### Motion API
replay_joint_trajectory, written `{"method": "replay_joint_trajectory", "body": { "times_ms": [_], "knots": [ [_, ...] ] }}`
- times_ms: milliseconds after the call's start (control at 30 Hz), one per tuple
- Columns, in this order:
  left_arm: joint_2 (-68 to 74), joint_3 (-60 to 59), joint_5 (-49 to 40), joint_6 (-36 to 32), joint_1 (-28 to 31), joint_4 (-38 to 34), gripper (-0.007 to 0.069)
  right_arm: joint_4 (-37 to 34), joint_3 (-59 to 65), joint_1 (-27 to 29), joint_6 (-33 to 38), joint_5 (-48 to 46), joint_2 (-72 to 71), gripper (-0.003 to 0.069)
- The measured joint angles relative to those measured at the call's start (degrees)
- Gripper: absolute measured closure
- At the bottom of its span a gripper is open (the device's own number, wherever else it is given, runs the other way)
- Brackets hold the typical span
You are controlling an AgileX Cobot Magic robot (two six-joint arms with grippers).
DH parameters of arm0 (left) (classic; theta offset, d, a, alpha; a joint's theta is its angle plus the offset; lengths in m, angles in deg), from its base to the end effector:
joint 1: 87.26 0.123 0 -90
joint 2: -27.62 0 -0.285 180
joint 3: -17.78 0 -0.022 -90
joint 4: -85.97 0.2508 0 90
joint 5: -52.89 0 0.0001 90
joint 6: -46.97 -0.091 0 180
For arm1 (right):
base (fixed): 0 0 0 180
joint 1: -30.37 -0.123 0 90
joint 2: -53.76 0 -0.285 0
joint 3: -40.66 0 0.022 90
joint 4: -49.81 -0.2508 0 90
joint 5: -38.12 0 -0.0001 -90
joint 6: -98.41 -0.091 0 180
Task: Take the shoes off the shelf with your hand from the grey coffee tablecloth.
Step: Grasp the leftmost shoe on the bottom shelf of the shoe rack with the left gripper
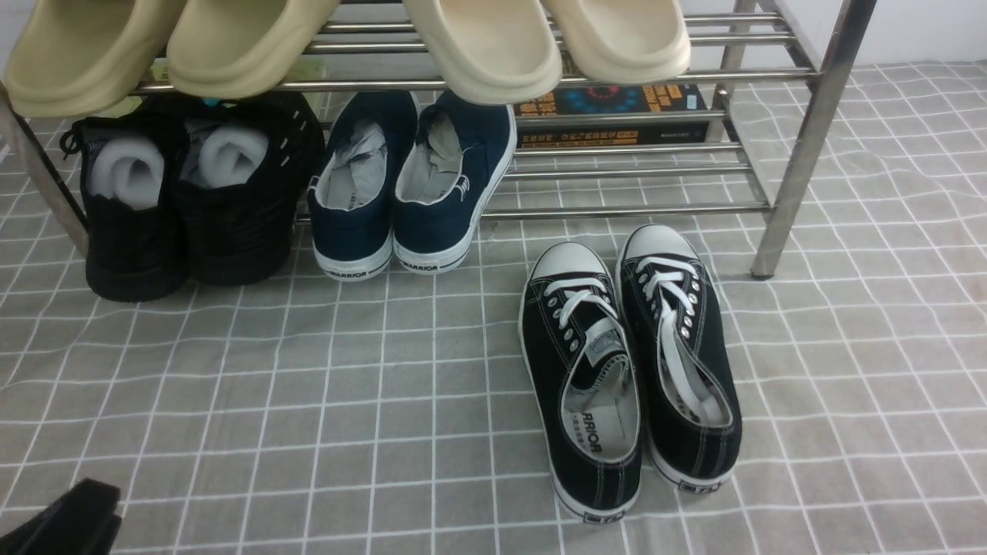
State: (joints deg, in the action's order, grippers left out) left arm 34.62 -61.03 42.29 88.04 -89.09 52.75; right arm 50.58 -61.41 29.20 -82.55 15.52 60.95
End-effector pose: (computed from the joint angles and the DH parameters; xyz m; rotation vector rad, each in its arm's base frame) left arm 0.0555 -0.0110 0.1905 -0.9726 1.4783 -1.0692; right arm 0.0519 0.0006 0.1741 -0.0116 1.8800 0.0121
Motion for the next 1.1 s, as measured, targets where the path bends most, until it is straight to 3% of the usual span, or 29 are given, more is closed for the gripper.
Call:
{"method": "replay_joint_trajectory", "body": {
  "times_ms": [100, 300, 500, 700, 767, 933, 1100],
  "knots": [
    [0.00, 1.35, 1.04, -3.12, 0.00, -0.07, 0.0427, 0.00, 0.00, 0.00, 0.00, 0.00, 0.00, 0.0531],
    [9.81, 16.05, -1.45, -11.85, 0.00, 3.73, 0.0610, 0.00, 0.00, 0.00, 0.00, 0.00, 0.00, 0.0526],
    [33.17, 27.48, -3.47, -13.75, 0.00, 7.23, 0.0620, 0.00, 0.00, 0.00, 0.00, 0.00, 0.00, 0.0525],
    [54.81, 35.05, 5.64, -10.88, 0.20, 7.52, 0.0499, 0.00, 0.00, 0.00, 0.00, 0.00, 0.00, 0.0525],
    [57.10, 37.14, 6.16, -10.79, 0.54, 7.52, 0.0452, 0.00, 0.00, 0.00, 0.00, 0.00, 0.00, 0.0525],
    [68.42, 46.16, 3.82, -9.59, 5.69, 7.30, 0.0225, 0.06, 0.00, 0.00, 0.00, 0.00, 0.00, 0.0525],
    [74.38, 49.85, 2.84, -6.35, 11.03, 5.23, 0.0135, 0.06, 0.00, 0.00, 0.00, 0.00, 0.00, 0.0522]
  ]
}}
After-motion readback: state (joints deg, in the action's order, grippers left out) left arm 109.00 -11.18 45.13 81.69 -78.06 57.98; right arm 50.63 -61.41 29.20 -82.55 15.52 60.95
